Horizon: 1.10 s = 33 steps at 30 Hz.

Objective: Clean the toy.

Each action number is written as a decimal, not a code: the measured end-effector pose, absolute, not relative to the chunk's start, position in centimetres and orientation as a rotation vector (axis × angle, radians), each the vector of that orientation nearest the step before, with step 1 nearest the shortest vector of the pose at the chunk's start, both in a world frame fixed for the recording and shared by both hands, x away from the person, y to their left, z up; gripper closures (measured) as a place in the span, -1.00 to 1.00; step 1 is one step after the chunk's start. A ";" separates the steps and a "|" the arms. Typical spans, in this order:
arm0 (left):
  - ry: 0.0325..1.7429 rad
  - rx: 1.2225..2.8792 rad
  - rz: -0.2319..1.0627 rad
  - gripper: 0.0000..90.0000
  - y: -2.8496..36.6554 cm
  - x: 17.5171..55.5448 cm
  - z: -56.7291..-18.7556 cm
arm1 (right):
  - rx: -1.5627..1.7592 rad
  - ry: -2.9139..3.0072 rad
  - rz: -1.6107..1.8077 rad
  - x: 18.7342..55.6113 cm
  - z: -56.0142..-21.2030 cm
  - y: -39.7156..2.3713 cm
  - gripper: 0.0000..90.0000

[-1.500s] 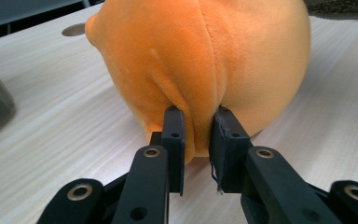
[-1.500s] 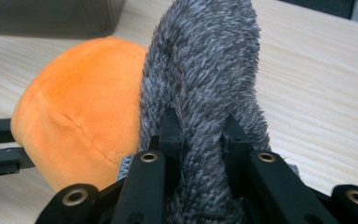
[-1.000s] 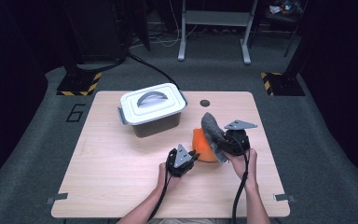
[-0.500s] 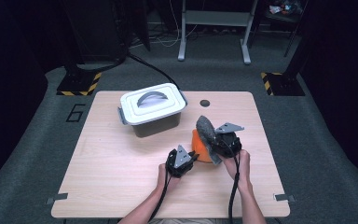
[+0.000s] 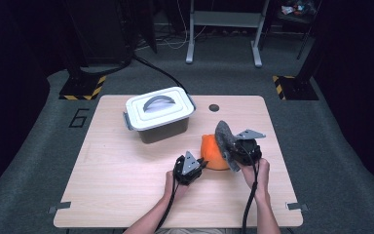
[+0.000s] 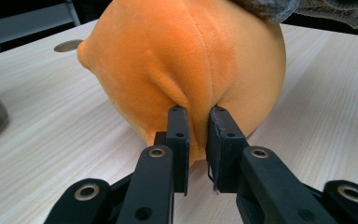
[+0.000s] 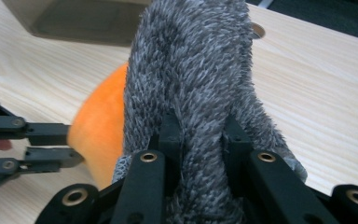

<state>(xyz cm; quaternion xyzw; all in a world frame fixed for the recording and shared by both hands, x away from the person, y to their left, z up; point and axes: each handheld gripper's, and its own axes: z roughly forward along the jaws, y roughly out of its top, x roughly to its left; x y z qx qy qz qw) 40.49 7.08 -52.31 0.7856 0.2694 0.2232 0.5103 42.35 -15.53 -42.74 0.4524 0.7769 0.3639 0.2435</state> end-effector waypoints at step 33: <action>0.652 1.898 0.528 0.74 7.2 40.7 -52.2 | 1.523 2.086 0.822 44.5 -47.3 -21.0 0.66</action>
